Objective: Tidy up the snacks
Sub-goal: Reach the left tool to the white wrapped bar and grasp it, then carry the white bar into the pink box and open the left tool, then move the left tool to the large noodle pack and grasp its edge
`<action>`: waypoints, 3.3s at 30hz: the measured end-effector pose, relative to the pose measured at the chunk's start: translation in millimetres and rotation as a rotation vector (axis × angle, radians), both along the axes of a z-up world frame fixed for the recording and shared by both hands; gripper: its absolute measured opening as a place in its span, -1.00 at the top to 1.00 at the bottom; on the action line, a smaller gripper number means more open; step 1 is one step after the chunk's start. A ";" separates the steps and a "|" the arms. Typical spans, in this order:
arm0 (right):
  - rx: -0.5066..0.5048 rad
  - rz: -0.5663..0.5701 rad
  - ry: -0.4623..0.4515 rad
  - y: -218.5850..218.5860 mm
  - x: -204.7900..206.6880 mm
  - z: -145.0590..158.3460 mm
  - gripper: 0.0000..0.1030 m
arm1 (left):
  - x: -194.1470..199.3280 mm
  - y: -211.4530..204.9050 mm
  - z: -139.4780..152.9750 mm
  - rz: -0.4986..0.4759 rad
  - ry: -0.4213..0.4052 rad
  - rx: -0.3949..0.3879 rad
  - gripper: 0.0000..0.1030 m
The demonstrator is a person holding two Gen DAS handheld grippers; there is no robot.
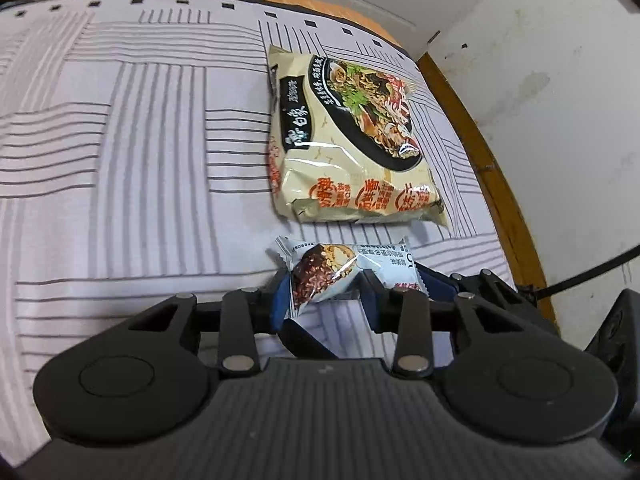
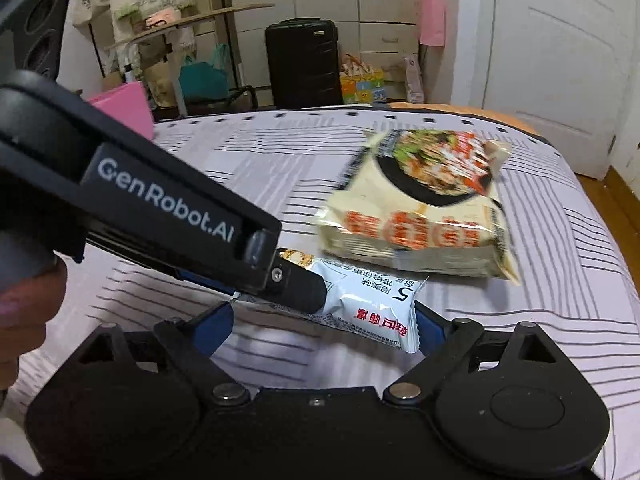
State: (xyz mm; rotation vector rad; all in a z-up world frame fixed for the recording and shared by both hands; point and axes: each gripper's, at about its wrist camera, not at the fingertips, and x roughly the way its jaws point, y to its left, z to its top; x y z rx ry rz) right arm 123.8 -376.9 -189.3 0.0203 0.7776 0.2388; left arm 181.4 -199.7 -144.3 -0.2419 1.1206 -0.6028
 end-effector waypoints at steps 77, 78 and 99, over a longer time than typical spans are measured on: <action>0.026 0.369 -0.149 128.0 22.3 180.2 -0.78 | -24.4 290.6 167.8 0.379 -0.293 0.167 -0.05; 0.019 0.357 -0.155 117.0 21.8 182.2 -0.78 | -24.3 278.1 169.6 0.351 -0.301 0.158 -0.05; 0.008 0.050 0.047 -54.3 77.9 59.3 -0.92 | 44.5 61.8 78.8 0.051 -0.276 -0.006 -0.20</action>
